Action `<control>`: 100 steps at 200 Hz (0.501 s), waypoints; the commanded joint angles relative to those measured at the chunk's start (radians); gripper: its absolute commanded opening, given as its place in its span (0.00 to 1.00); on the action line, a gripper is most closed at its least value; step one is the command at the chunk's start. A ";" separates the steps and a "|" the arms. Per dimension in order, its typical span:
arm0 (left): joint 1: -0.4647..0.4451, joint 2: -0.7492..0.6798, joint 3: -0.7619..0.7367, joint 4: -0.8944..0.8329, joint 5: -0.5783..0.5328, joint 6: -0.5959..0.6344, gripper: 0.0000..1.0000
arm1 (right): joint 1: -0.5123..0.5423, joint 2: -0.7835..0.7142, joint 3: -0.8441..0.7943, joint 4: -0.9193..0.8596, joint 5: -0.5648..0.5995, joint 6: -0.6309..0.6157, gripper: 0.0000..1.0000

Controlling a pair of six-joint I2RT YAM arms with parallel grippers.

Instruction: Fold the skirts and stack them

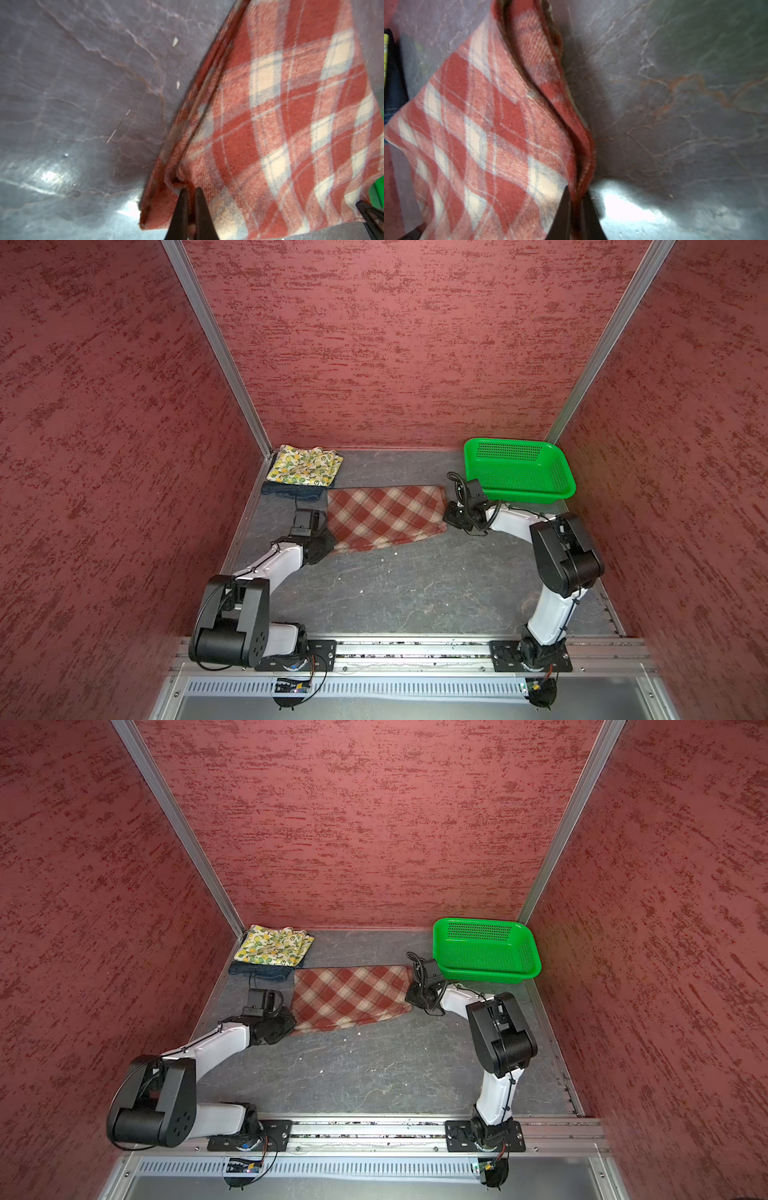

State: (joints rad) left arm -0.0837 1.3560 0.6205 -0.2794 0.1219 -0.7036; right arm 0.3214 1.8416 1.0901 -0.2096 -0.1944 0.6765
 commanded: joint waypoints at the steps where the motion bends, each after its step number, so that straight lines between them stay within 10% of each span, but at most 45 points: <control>1: 0.004 -0.003 0.066 -0.031 -0.024 0.030 0.00 | -0.007 -0.034 0.060 -0.007 0.032 -0.006 0.05; 100: 0.112 -0.014 0.174 -0.077 -0.027 0.108 0.00 | -0.001 -0.128 0.085 -0.054 -0.002 0.019 0.05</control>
State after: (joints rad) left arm 0.0082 1.3628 0.8364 -0.3405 0.1143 -0.6250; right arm 0.3218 1.7538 1.2324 -0.2657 -0.1925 0.6743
